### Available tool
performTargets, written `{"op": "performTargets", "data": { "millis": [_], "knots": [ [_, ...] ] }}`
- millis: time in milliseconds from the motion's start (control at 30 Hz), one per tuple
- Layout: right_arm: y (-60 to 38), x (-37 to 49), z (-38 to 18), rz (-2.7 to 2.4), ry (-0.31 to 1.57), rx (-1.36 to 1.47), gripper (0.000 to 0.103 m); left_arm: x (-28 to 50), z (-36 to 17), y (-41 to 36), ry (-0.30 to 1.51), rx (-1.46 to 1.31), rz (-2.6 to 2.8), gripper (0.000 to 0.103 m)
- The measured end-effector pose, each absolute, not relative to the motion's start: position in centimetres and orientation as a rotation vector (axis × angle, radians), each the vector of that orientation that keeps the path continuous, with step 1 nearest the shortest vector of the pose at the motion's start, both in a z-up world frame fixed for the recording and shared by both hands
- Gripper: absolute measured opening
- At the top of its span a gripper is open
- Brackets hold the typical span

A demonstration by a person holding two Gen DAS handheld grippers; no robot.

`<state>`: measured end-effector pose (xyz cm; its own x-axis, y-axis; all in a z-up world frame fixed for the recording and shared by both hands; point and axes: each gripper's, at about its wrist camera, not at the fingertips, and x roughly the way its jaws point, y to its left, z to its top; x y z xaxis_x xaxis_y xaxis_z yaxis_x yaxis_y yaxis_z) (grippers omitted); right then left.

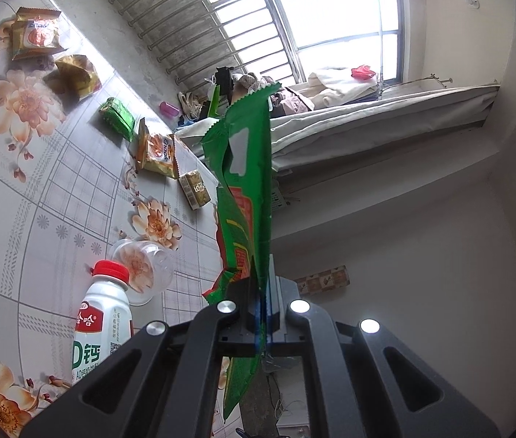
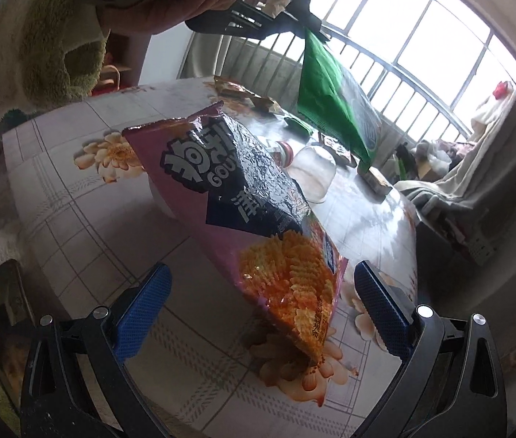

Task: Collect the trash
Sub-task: 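Grasp the pink chip bag with the right tool while the left tool holds the green bag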

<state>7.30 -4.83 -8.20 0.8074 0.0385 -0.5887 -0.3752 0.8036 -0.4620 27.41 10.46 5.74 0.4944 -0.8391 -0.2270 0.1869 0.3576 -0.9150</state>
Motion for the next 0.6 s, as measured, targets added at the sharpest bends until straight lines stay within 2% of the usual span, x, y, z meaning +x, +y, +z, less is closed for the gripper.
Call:
{"op": "performTargets", "data": {
  "millis": [100,200,333,467,600],
  "knots": [
    [-4.6,7.7,-9.3,0.219,0.608,-0.655,0.088,27.6,5.5,10.3,0.805,-0.984,-0.762,0.001],
    [-4.7,8.0,-9.8,0.197,0.609,-0.679,0.075,27.8,5.3,9.8,0.813,-0.979,-0.767,0.001],
    [-4.9,8.1,-9.6,0.192,0.612,-0.658,0.053,27.9,5.2,9.3,0.819,-0.966,-0.77,0.001],
    [-5.1,7.9,-9.2,0.186,0.62,-0.631,0.023,27.9,5.4,9.0,0.818,-0.957,-0.772,0.001],
    [-5.4,7.7,-8.5,0.178,0.618,-0.608,0.015,27.8,5.8,8.8,0.806,-0.945,-0.775,0.001]
  ]
}}
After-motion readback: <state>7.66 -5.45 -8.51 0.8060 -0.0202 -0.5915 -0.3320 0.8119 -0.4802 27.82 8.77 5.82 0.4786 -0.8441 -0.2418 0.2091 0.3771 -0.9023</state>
